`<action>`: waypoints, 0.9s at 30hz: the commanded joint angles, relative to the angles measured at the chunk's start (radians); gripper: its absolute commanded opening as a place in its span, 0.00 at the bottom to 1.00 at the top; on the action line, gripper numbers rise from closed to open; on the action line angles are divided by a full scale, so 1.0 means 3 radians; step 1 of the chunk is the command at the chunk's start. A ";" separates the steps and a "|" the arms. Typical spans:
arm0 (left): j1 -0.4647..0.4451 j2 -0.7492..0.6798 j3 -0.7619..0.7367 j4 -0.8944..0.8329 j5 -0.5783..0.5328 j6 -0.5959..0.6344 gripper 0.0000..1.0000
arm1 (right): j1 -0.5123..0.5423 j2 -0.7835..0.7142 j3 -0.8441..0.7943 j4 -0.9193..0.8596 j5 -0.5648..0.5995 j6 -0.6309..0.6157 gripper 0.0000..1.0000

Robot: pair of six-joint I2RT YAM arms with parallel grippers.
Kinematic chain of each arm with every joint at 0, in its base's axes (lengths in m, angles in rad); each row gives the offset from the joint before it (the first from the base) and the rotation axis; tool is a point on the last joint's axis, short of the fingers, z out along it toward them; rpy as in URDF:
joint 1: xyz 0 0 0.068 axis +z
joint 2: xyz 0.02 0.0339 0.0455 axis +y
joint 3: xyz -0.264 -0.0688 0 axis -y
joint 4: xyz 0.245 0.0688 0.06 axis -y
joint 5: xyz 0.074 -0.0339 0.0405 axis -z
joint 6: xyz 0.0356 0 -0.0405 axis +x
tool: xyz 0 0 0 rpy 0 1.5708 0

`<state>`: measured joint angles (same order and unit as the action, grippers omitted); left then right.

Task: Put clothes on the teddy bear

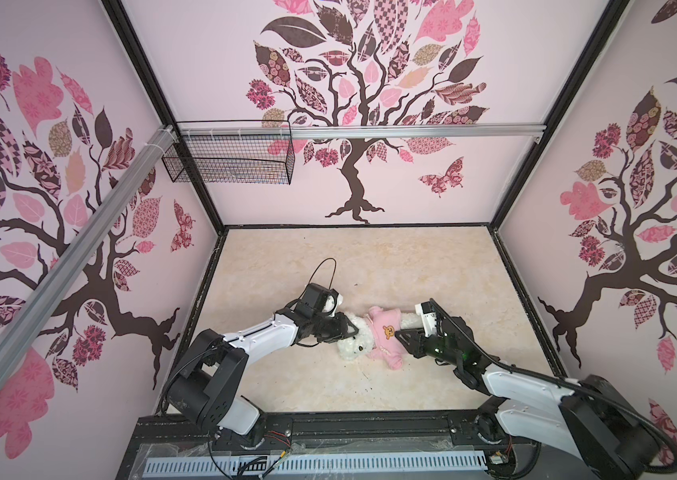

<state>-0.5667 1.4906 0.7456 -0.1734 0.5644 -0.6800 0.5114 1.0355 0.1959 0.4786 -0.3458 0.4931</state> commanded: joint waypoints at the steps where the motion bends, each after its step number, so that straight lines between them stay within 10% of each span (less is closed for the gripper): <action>1: -0.0042 -0.0189 -0.0010 0.0104 -0.0176 0.0277 0.17 | -0.0300 -0.0453 0.0083 -0.0641 -0.0203 -0.0016 0.37; 4: -0.0116 -0.0400 -0.0132 0.0267 -0.0293 0.0464 0.00 | -0.0462 -0.0596 0.0315 -0.0917 -0.0432 0.0024 0.40; 27: -0.0381 -0.0888 -0.0280 0.0274 -0.0833 0.1004 0.00 | -0.0462 0.0235 0.0807 -0.0257 -0.0770 0.0418 0.34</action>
<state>-0.6727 1.2438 0.6762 -0.1207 0.3241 -0.4088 0.3759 1.0817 0.3923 0.3573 -0.5571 0.6125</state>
